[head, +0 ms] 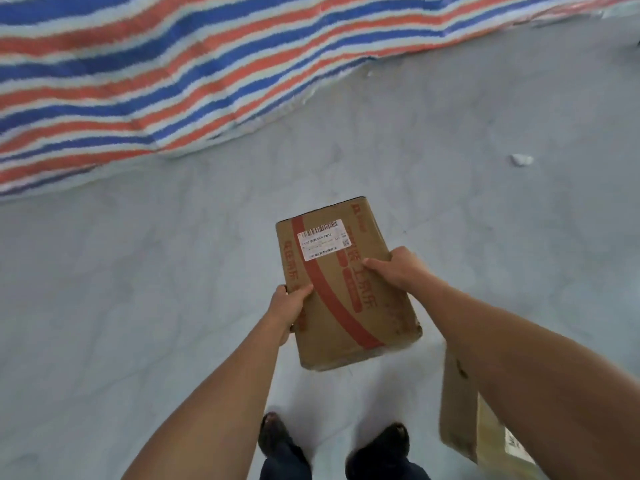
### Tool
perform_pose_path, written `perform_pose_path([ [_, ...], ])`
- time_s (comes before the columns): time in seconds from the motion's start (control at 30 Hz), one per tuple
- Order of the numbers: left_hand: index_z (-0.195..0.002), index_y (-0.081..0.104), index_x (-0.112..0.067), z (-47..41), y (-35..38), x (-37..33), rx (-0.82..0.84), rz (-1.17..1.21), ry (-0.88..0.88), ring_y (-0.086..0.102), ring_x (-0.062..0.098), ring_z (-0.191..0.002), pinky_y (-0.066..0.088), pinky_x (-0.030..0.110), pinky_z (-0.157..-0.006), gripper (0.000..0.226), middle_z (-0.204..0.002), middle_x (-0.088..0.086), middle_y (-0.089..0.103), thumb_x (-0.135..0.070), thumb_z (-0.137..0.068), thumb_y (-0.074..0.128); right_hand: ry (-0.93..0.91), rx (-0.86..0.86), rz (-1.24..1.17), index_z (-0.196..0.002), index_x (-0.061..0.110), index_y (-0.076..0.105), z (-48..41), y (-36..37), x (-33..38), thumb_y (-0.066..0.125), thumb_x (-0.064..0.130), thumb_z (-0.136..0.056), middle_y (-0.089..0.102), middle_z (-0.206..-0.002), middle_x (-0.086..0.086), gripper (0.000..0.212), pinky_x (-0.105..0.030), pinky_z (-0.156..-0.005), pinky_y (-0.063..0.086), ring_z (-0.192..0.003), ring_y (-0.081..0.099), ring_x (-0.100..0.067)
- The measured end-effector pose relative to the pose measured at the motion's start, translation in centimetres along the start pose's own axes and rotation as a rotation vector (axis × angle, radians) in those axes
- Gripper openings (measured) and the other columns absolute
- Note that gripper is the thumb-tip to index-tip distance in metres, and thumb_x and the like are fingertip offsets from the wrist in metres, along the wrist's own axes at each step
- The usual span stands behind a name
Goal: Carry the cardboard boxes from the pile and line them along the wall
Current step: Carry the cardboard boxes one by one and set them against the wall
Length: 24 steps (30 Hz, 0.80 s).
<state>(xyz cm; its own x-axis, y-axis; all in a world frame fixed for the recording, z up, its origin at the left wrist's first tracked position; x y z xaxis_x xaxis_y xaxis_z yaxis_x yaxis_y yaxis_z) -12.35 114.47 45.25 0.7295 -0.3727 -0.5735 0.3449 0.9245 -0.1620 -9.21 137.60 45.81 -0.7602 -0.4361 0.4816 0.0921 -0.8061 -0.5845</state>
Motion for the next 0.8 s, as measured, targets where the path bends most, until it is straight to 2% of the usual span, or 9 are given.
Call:
perform_pose_path([
  [0.07, -0.132, 0.043, -0.017, 1.5, -4.7, -1.9, -0.029, 0.031, 0.043, 0.058, 0.022, -0.101, 0.048, 0.039, -0.08, 0.046, -0.123, 0.004, 0.059, -0.038, -0.095, 0.06, -0.067, -0.023, 0.04, -0.105, 0.013, 0.067, 1.1, 0.7, 5.5, 0.064, 0.065, -0.081, 0.071, -0.091, -0.001, 0.058, -0.036, -0.077, 0.059, -0.081, 0.069, -0.02],
  [0.17, -0.131, 0.044, -0.018, 3.7, -12.6, -4.5, -0.075, 0.067, 0.127, 0.06, 0.019, -0.095, 0.047, 0.032, -0.064, 0.046, -0.121, 0.004, 0.06, -0.038, -0.094, 0.061, -0.156, -0.042, 0.062, -0.102, 0.012, 0.066, 3.1, 2.5, 13.8, 0.065, 0.067, -0.078, 0.07, -0.089, -0.001, 0.06, -0.039, -0.077, 0.06, -0.08, 0.069, -0.02],
  [0.27, -0.129, 0.045, -0.017, 5.4, -21.2, -7.0, -0.124, 0.089, 0.202, 0.06, 0.021, -0.096, 0.048, 0.031, -0.061, 0.044, -0.12, 0.005, 0.06, -0.039, -0.094, 0.062, -0.273, -0.049, 0.07, -0.107, 0.012, 0.066, 5.2, 5.1, 22.7, 0.064, 0.067, -0.078, 0.07, -0.092, -0.002, 0.063, -0.041, -0.08, 0.059, -0.082, 0.069, -0.022],
  [0.43, -0.126, 0.048, -0.014, 8.3, -36.1, -9.8, -0.221, 0.135, 0.308, 0.064, 0.023, -0.089, 0.052, 0.032, -0.064, 0.039, -0.11, 0.008, 0.064, -0.036, -0.096, 0.059, -0.453, -0.01, 0.09, -0.11, 0.014, 0.068, 8.5, 11.0, 37.4, 0.061, 0.064, -0.083, 0.072, -0.097, -0.003, 0.057, -0.039, -0.081, 0.058, -0.086, 0.069, -0.023],
  [0.53, -0.123, 0.049, -0.014, 9.6, -42.4, -11.2, -0.283, 0.173, 0.335, 0.064, 0.022, -0.085, 0.052, 0.032, -0.064, 0.036, -0.104, 0.005, 0.065, -0.036, -0.096, 0.059, -0.557, 0.021, 0.101, -0.109, 0.02, 0.067, 10.3, 13.5, 44.4, 0.06, 0.064, -0.085, 0.071, -0.098, 0.0, 0.051, -0.036, -0.078, 0.056, -0.087, 0.069, -0.021],
  [0.7, -0.122, 0.05, -0.015, 10.1, -50.9, -13.8, -0.376, 0.252, 0.375, 0.064, 0.022, -0.087, 0.053, 0.037, -0.072, 0.036, -0.101, 0.003, 0.064, -0.037, -0.095, 0.059, -0.709, 0.038, 0.137, -0.108, 0.023, 0.065, 11.5, 16.6, 55.1, 0.059, 0.064, -0.085, 0.07, -0.095, 0.002, 0.047, -0.033, -0.076, 0.055, -0.085, 0.068, -0.018],
  [0.8, -0.121, 0.05, -0.017, 9.1, -55.4, -15.6, -0.424, 0.287, 0.389, 0.063, 0.023, -0.089, 0.052, 0.039, -0.078, 0.035, -0.1, 0.002, 0.064, -0.039, -0.096, 0.059, -0.766, 0.079, 0.176, -0.107, 0.023, 0.064, 10.7, 18.6, 61.0, 0.058, 0.064, -0.087, 0.07, -0.095, 0.001, 0.046, -0.037, -0.083, 0.056, -0.087, 0.068, -0.02],
])
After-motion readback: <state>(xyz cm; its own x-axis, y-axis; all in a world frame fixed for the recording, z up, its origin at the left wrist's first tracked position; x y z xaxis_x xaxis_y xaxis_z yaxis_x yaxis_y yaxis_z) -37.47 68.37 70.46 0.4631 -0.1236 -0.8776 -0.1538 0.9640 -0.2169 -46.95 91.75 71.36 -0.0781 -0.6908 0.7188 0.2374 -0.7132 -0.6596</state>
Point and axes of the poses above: each hand's wrist, its own z-axis away from the middle knuckle, its own y-axis out of the palm, x = y × z, the point moved 2 cm from there along -z, towards the middle knuckle
